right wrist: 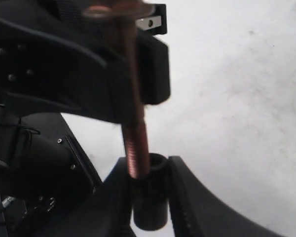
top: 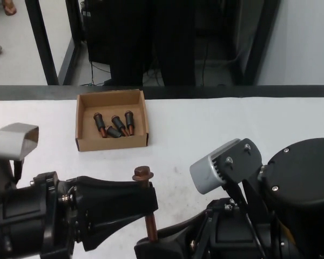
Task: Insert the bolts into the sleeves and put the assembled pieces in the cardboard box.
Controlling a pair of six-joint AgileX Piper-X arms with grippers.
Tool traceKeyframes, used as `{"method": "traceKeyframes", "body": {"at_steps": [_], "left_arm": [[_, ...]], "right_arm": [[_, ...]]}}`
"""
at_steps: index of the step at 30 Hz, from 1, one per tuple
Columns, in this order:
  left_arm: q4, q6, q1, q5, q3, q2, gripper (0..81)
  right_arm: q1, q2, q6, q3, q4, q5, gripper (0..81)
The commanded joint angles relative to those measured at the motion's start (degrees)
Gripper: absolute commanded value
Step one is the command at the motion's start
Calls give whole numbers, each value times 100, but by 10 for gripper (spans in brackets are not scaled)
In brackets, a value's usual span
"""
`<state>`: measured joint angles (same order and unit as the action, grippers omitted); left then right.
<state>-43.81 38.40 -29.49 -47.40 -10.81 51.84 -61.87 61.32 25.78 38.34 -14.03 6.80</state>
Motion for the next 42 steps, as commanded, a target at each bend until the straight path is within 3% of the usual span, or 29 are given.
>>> {"method": "traceKeyframes", "body": {"at_steps": [1, 14, 42], "left_arm": [[-143, -74, 86, -27, -124, -16, 8], [-143, 59, 165, -302, -179, -16, 8], [280, -431, 165, -148, -179, -16, 8]], "right_arm": [[21, 0, -51, 69, -164, -1, 3], [21, 0, -264, 128, -105, -181, 3], [21, 0, -392, 162, 192, -491, 3]]}}
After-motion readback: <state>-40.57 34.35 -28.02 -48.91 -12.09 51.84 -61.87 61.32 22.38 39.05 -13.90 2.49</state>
